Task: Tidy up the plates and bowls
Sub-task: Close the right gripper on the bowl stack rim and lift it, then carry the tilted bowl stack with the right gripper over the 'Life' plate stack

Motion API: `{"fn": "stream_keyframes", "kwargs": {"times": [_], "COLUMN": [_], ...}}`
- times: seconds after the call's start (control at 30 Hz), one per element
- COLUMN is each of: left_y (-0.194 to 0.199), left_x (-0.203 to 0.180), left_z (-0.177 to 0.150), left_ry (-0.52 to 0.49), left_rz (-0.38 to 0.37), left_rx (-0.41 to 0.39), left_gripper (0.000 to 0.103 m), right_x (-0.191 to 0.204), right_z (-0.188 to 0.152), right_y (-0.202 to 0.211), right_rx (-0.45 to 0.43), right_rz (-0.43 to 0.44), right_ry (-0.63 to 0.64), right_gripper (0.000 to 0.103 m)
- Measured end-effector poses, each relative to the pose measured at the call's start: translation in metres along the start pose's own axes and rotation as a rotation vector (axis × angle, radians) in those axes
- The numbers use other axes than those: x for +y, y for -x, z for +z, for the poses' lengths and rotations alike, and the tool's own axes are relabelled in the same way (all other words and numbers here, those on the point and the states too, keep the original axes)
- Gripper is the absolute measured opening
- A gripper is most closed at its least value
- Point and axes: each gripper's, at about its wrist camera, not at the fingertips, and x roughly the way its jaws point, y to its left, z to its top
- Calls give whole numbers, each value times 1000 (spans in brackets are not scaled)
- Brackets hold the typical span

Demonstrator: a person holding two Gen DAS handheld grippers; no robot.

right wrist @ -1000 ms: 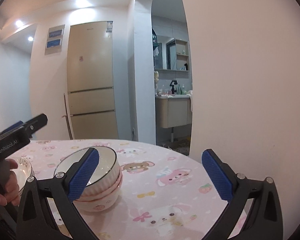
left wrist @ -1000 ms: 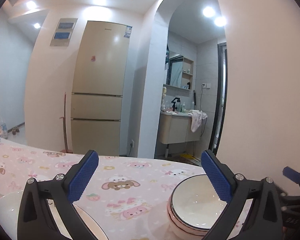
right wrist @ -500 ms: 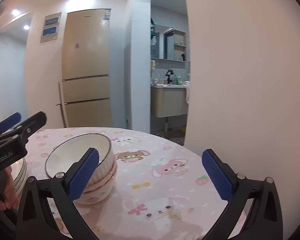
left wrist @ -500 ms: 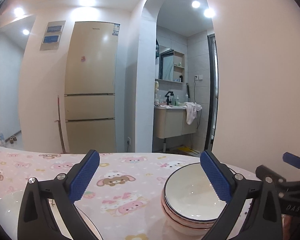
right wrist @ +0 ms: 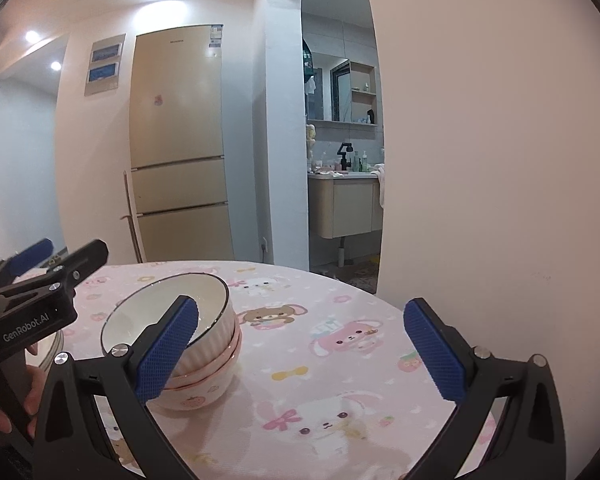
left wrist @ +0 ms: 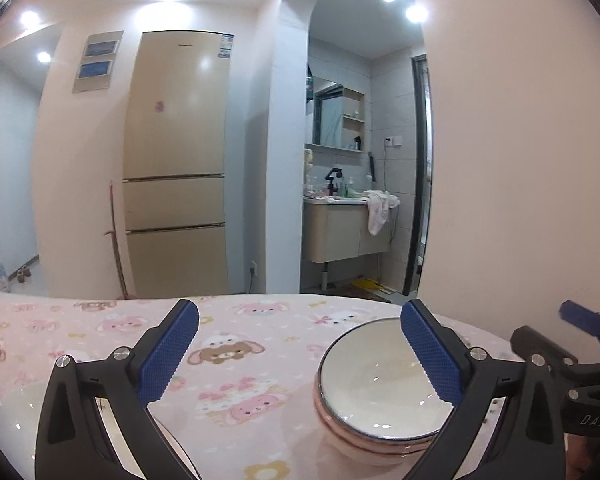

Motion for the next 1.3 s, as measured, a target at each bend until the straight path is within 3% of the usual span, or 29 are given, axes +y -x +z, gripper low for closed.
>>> {"fn": "stream_keyframes", "kwargs": {"times": [0.13, 0.3, 0.4, 0.47, 0.53, 0.67, 0.77, 0.9, 1.0, 1.07, 1.13, 1.2, 1.3], "left_y": [12, 0, -11, -20, -31, -49, -61, -83, -93, -94, -95, -98, -104], "left_x": [-12, -24, -19, -7, 5, 20, 25, 22, 21, 23, 23, 24, 31], "left_z": [30, 81, 102, 104, 96, 72, 50, 25, 8, 3, -2, -7, -21], "left_ry": [-65, -67, -25, 66, 144, 185, 229, 219, 246, 279, 295, 315, 447], "left_rz": [-53, -169, -127, -157, -168, -141, -147, -115, -138, -157, -180, -167, -199], "left_rx": [-9, 227, 341, 432, 512, 559, 592, 702, 757, 762, 767, 775, 793], "left_gripper": [103, 103, 103, 103, 103, 85, 82, 81, 72, 72, 70, 66, 66], "right_x": [-10, -20, -31, -38, -36, -27, -16, 3, 6, 5, 3, 3, 2], "right_z": [26, 77, 97, 102, 101, 85, 65, 35, 11, 1, -5, -11, -17], "right_y": [3, -10, -18, -18, -28, -65, -92, -116, -127, -135, -139, -144, -145], "right_rx": [38, 171, 278, 289, 332, 521, 638, 714, 763, 794, 815, 837, 835], "right_rz": [72, 130, 25, 40, 90, 192, 246, 235, 260, 296, 335, 355, 366], "right_ry": [-66, -113, -174, -226, -212, -248, -281, -220, -253, -300, -340, -369, -395], "right_gripper": [102, 102, 100, 100, 97, 85, 73, 64, 61, 57, 44, 38, 37]}}
